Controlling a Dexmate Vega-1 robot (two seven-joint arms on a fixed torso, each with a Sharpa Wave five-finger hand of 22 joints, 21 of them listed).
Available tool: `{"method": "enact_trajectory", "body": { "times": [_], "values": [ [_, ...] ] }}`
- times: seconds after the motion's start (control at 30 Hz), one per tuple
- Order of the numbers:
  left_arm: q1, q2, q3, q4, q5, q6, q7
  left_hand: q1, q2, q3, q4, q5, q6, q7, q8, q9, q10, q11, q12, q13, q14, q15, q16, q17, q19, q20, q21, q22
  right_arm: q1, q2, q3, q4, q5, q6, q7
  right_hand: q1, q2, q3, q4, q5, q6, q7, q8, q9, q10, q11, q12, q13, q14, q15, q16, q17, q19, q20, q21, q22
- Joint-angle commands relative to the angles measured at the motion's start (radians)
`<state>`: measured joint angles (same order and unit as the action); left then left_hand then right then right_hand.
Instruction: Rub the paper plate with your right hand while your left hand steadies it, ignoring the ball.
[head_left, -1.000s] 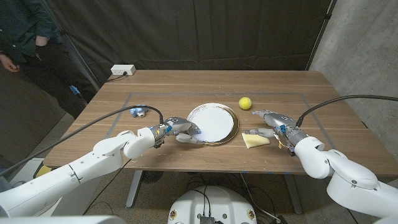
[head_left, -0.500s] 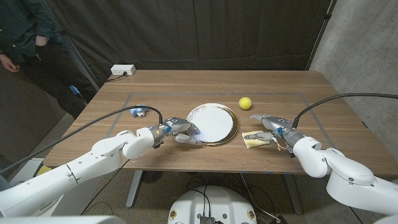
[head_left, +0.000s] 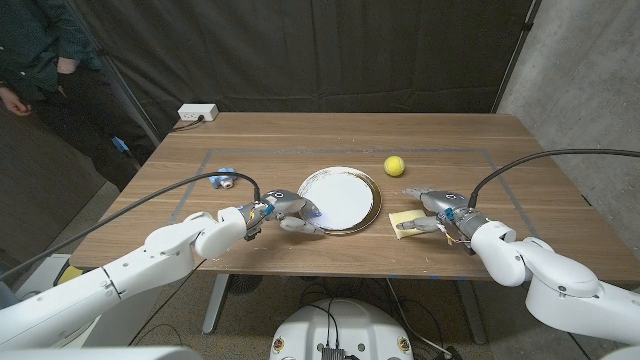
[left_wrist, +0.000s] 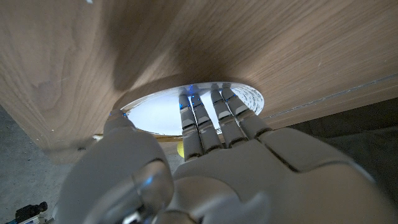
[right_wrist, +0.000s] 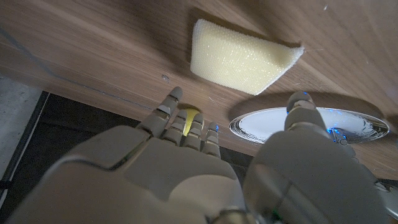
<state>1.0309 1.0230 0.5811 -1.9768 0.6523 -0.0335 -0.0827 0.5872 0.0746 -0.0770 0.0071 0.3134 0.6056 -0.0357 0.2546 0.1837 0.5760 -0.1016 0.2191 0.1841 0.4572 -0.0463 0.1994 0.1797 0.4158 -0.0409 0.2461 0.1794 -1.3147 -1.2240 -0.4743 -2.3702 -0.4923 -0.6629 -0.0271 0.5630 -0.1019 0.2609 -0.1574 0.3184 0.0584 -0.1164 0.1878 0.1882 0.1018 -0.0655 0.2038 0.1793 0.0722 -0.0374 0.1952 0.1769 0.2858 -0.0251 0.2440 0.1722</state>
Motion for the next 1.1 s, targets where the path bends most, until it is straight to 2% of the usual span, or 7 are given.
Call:
{"method": "enact_trajectory", "body": {
  "times": [0.03, 0.3, 0.43, 0.77, 0.87, 0.97, 1.1],
  "values": [
    [0.02, 0.01, -0.01, -0.02, 0.006, 0.019, 0.013, 0.003, 0.007, -0.005, 0.003, -0.001, 0.011, -0.002, -0.005, 0.003, 0.006, -0.003, -0.004, 0.005, 0.009, -0.064, -0.002, 0.004, 0.002, -0.043, -0.006, 0.005, 0.017, 0.023, -0.049, 0.028, -0.025, -0.012, -0.022, 0.019, -0.007, 0.008, 0.0, 0.001, 0.01, 0.003, 0.011, 0.006, 0.029, 0.001, 0.014, 0.004, 0.027, -0.014, 0.007, 0.001, 0.036, 0.001, 0.007, 0.002],
    [0.017, 0.007, -0.009, -0.01, 0.0, 0.012, 0.013, 0.003, 0.01, -0.004, 0.004, -0.002, 0.013, -0.003, -0.007, 0.003, 0.007, -0.002, -0.005, 0.005, 0.01, -0.062, -0.003, 0.004, 0.002, -0.042, -0.007, 0.005, 0.032, 0.05, -0.089, 0.031, -0.068, -0.044, -0.012, 0.04, -0.008, 0.008, 0.005, -0.004, 0.048, 0.008, 0.023, 0.006, 0.084, 0.003, 0.029, 0.004, 0.093, -0.046, 0.014, 0.002, 0.116, -0.017, 0.017, 0.004],
    [0.01, 0.004, -0.005, -0.004, -0.001, 0.002, 0.011, 0.004, 0.011, -0.004, 0.004, -0.002, 0.013, -0.003, -0.008, 0.003, 0.007, -0.003, -0.005, 0.005, 0.01, -0.062, -0.003, 0.004, 0.002, -0.042, -0.007, 0.005, 0.052, 0.056, -0.106, 0.036, -0.087, -0.053, 0.013, 0.05, -0.006, 0.01, 0.005, -0.006, 0.063, 0.007, 0.026, 0.007, 0.109, 0.004, 0.036, 0.004, 0.109, -0.049, 0.013, 0.003, 0.142, -0.026, 0.021, 0.005],
    [0.003, -0.001, -0.007, 0.011, -0.012, -0.011, 0.018, 0.005, 0.015, -0.004, 0.005, -0.004, 0.017, -0.004, -0.009, 0.003, 0.01, -0.003, -0.006, 0.005, 0.011, -0.062, -0.003, 0.004, 0.002, -0.041, -0.008, 0.005, 0.068, 0.069, -0.135, 0.038, -0.133, -0.069, 0.032, 0.06, -0.004, 0.01, 0.008, -0.011, 0.103, 0.005, 0.037, 0.007, 0.154, -0.001, 0.047, 0.004, 0.139, -0.054, 0.014, 0.004, 0.149, -0.024, 0.011, 0.005],
    [0.002, -0.002, -0.006, 0.014, -0.013, -0.011, 0.018, 0.005, 0.016, -0.004, 0.006, -0.004, 0.018, -0.003, -0.01, 0.003, 0.011, -0.003, -0.006, 0.005, 0.012, -0.062, -0.003, 0.004, 0.003, -0.041, -0.008, 0.005, 0.072, 0.075, -0.147, 0.041, -0.157, -0.072, 0.038, 0.067, 0.001, 0.01, 0.013, -0.016, 0.132, 0.007, 0.041, 0.007, 0.184, -0.009, 0.052, 0.003, 0.191, -0.066, 0.023, 0.006, 0.2, -0.05, 0.02, 0.007],
    [0.001, -0.004, -0.004, 0.018, -0.014, -0.013, 0.018, 0.005, 0.016, -0.005, 0.006, -0.004, 0.019, -0.004, -0.01, 0.003, 0.01, -0.002, -0.007, 0.005, 0.012, -0.062, -0.003, 0.004, 0.003, -0.04, -0.009, 0.005, 0.072, 0.077, -0.151, 0.048, -0.171, -0.066, 0.035, 0.075, 0.007, 0.01, 0.016, -0.024, 0.166, 0.009, 0.044, 0.007, 0.246, -0.015, 0.065, 0.004, 0.251, -0.08, 0.029, 0.008, 0.265, -0.078, 0.031, 0.009],
    [-0.002, -0.006, -0.002, 0.021, -0.014, -0.016, 0.02, 0.006, 0.017, -0.005, 0.006, -0.005, 0.019, -0.004, -0.011, 0.003, 0.01, -0.001, -0.008, 0.005, 0.012, -0.063, -0.003, 0.004, 0.003, -0.041, -0.009, 0.005, 0.081, 0.085, -0.166, 0.06, -0.202, -0.066, 0.048, 0.084, 0.018, 0.013, 0.02, -0.031, 0.212, 0.007, 0.051, 0.006, 0.303, -0.025, 0.077, 0.004, 0.324, -0.102, 0.041, 0.01, 0.32, -0.104, 0.04, 0.011]
  ]
}}
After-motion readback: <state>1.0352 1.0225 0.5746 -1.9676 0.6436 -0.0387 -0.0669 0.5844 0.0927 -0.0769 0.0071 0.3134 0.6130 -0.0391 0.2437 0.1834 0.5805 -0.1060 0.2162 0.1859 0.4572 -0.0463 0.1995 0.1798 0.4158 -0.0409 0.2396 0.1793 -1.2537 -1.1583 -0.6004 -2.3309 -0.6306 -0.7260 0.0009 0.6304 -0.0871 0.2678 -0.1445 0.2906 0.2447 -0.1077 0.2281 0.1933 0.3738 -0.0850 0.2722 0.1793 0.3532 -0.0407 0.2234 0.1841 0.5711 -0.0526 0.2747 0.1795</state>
